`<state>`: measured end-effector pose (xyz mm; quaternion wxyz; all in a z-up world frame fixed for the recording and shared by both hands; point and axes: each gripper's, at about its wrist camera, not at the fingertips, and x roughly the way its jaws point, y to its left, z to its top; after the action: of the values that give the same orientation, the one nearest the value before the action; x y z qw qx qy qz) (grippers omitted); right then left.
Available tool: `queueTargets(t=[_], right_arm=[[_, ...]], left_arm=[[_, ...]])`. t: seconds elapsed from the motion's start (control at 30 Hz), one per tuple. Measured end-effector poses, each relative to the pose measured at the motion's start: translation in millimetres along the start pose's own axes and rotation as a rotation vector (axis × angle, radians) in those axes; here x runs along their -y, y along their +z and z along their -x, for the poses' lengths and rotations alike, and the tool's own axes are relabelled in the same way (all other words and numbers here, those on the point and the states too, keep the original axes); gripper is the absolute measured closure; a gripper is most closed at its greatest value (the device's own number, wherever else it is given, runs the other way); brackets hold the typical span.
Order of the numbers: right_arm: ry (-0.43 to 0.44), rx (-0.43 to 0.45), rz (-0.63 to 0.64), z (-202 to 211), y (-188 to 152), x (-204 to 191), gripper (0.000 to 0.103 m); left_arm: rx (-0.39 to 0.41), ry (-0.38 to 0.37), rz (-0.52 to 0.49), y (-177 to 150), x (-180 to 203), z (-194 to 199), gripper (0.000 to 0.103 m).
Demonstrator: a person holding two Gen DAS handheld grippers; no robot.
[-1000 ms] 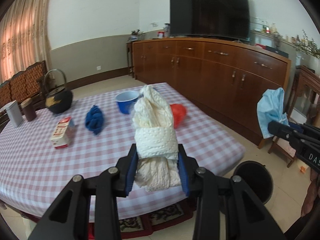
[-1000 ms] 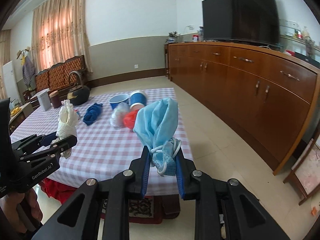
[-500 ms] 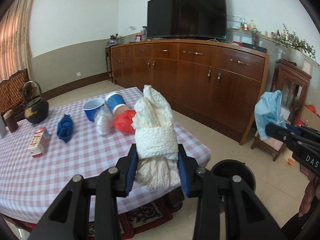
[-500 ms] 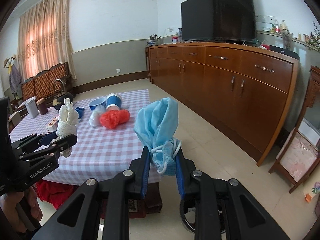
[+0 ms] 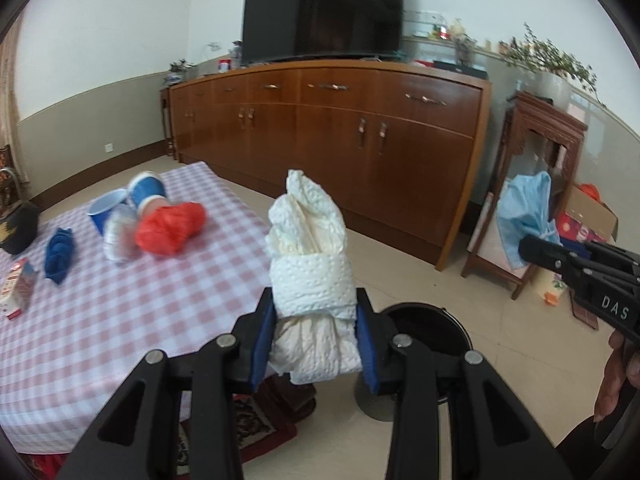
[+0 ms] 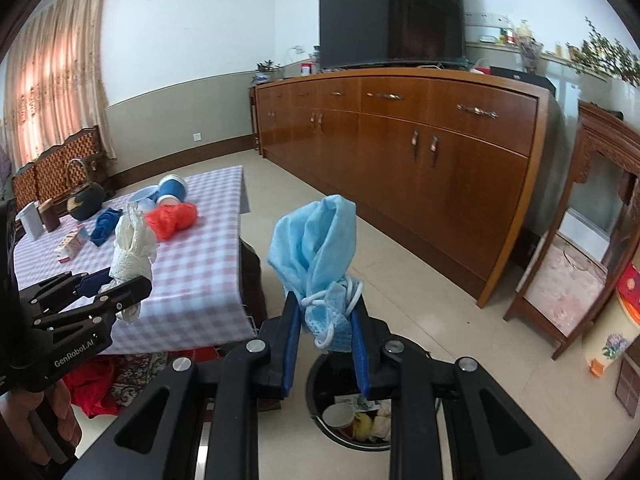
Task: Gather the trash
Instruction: 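Carry tissue and mask over the black bucket with both tools, then open both tools to drop tissue and mask into the bucket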
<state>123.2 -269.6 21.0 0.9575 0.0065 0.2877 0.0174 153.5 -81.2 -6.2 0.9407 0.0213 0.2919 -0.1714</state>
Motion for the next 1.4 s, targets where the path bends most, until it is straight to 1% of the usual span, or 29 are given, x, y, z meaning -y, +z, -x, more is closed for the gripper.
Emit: queueTargets(t=[0.23,0.37,0.57,0.73,0.83,1.0,1.07,1.2,1.3,1.33,1.37,1.4], right_arm=[[-0.021,-0.042,-0.040,-10,-29,34,0.078],[-0.015,-0.077,-0.049,-22,-48,54,0.078],[-0.004,-0.130,-0.043,-51,-74,80,0.078],[0.019,-0.183,-0.046,-73,-93,97,0.078],[0.036,-0.215,-0.030,-88,-102,106,0.078],[0.078,-0.254,-0.002,-120,-114,116,0.078],[0.100,-0.268,0.011,-133,-120,119,0.078],[0.140,-0.332,0.038,-167,-138,126,0.078],[0.151,-0.363,0.050,-183,-147,131,0.078],[0.154,-0.361,0.049,-185,-149,133,0.070],[0.129,-0.345,0.064,-190,-152,135,0.057],[0.096,-0.349,0.071,-195,-155,138,0.022]], left_arm=[[-0.045,-0.043,-0.045,-15,36,-27,0.065],[-0.086,-0.075,-0.060,-27,53,-47,0.065],[-0.134,-0.114,-0.086,-42,79,-78,0.065],[-0.193,-0.140,-0.120,-55,100,-104,0.065],[-0.231,-0.146,-0.126,-62,107,-122,0.065],[-0.254,-0.148,-0.141,-68,116,-146,0.064],[-0.264,-0.153,-0.132,-73,117,-157,0.064],[-0.298,-0.162,-0.123,-83,115,-176,0.064],[-0.320,-0.177,-0.121,-88,120,-188,0.063],[-0.322,-0.182,-0.117,-90,122,-193,0.061],[-0.325,-0.181,-0.106,-92,122,-199,0.056],[-0.333,-0.164,-0.106,-94,122,-203,0.041]])
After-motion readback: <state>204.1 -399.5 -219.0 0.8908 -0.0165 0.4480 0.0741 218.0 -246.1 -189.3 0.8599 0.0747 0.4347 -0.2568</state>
